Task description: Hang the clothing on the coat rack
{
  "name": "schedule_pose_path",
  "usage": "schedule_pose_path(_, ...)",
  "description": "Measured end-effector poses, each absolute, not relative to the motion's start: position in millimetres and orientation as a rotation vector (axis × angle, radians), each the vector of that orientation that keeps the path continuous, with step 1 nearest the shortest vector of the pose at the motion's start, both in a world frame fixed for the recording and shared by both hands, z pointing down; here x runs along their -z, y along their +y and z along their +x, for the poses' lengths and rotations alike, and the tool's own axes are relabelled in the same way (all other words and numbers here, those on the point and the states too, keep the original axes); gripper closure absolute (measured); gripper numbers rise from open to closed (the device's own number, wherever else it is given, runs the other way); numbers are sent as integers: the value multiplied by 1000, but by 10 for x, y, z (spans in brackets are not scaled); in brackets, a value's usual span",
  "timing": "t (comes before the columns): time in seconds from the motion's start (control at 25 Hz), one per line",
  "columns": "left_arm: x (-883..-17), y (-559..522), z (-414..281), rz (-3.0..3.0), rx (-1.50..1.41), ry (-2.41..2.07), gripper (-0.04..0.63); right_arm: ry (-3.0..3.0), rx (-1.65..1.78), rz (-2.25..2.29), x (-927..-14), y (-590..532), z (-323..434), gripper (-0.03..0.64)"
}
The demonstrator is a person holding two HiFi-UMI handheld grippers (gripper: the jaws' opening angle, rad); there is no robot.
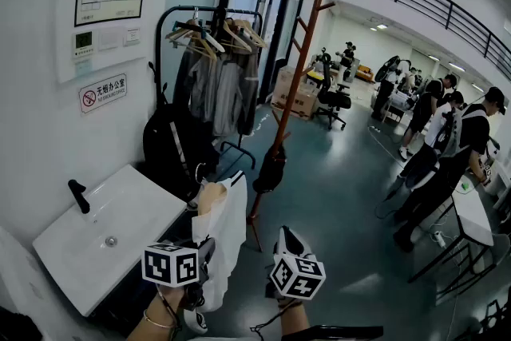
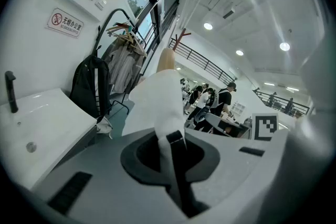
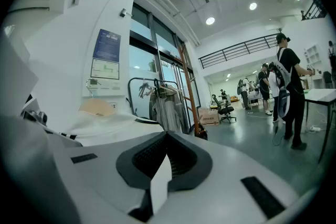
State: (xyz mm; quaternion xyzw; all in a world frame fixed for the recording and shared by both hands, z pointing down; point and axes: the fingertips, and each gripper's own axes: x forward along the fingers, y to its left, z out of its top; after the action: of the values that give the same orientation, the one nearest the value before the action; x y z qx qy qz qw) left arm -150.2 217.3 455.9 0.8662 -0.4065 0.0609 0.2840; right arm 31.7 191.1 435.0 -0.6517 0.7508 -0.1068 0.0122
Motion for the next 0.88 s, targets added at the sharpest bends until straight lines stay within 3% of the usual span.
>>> schedule_pose_path(0.88,-4693,1963,-1948,2317,-177,-1018,572,2330,383,-2039,-4422,1828,-271,594)
